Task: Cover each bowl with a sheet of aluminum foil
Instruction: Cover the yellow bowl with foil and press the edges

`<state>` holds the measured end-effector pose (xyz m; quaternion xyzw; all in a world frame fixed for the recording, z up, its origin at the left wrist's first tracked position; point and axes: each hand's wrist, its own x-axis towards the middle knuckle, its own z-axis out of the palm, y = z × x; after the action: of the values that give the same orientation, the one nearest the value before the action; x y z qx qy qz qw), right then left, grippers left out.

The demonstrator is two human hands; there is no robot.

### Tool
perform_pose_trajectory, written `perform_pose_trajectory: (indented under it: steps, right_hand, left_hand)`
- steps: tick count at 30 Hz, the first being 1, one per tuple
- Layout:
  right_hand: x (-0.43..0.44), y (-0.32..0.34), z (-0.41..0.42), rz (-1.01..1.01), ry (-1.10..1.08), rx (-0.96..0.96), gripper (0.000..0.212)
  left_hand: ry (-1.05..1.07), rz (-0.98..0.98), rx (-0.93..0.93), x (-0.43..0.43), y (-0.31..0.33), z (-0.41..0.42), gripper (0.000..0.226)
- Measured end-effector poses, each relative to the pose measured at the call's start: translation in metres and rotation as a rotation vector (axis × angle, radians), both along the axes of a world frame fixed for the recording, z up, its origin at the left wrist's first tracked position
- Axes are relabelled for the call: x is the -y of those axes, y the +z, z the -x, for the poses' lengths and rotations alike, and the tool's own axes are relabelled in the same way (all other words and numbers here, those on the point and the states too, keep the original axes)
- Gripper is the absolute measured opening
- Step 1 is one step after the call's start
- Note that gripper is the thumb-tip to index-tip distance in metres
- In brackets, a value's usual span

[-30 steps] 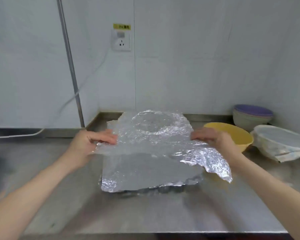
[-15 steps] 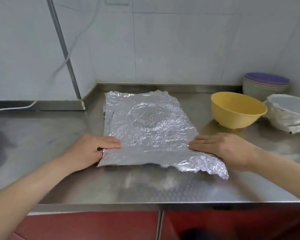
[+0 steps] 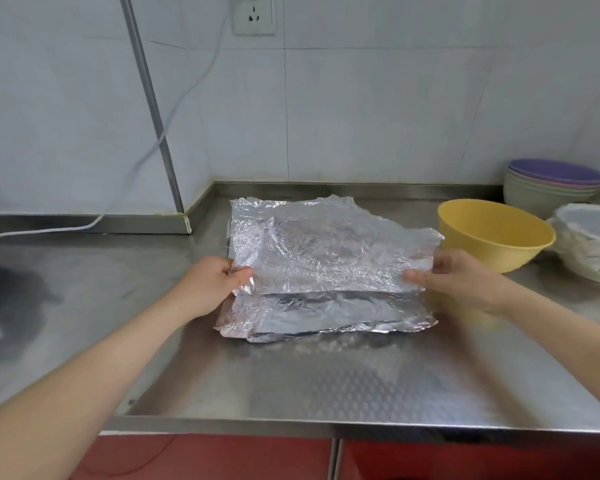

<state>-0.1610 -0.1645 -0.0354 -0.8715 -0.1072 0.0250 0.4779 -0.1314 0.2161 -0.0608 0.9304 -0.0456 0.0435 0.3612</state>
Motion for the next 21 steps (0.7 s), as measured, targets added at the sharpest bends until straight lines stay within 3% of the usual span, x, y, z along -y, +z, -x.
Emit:
perform_pose_trajectory:
  steps: [3, 7, 9, 10, 12, 16, 21]
  right_hand:
    - [-0.008, 0.0, -0.003, -0.052, -0.028, -0.051, 0.02]
    - [-0.012, -0.011, -0.014, 0.066, -0.168, -0.038, 0.045]
    - [-0.014, -0.014, -0.021, 0.169, -0.236, -0.029, 0.056]
    - [-0.017, -0.013, -0.023, 0.212, -0.258, -0.017, 0.058]
    - [-0.021, -0.015, -0.026, 0.288, -0.287, -0.008, 0.053]
    - [-0.031, -0.022, -0.034, 0.455, -0.372, 0.033, 0.049]
    - [-0.04, -0.025, -0.043, 0.561, -0.388, 0.038, 0.042]
  left_hand:
    - [0.051, 0.069, -0.022, 0.003, 0.004, -0.003, 0.046]
    - [0.003, 0.127, -0.066, 0.006, 0.008, 0.003, 0.034]
    - [-0.005, 0.152, -0.093, 0.003, 0.004, 0.002, 0.049]
    - [0.009, 0.163, -0.09, 0.002, 0.001, 0.0, 0.047]
    - [0.055, 0.119, -0.064, 0.003, -0.001, -0.003, 0.038]
    - [0.073, 0.066, -0.037, 0.009, -0.001, -0.005, 0.051]
    - [0.089, 0.035, -0.028, 0.009, -0.001, -0.012, 0.05]
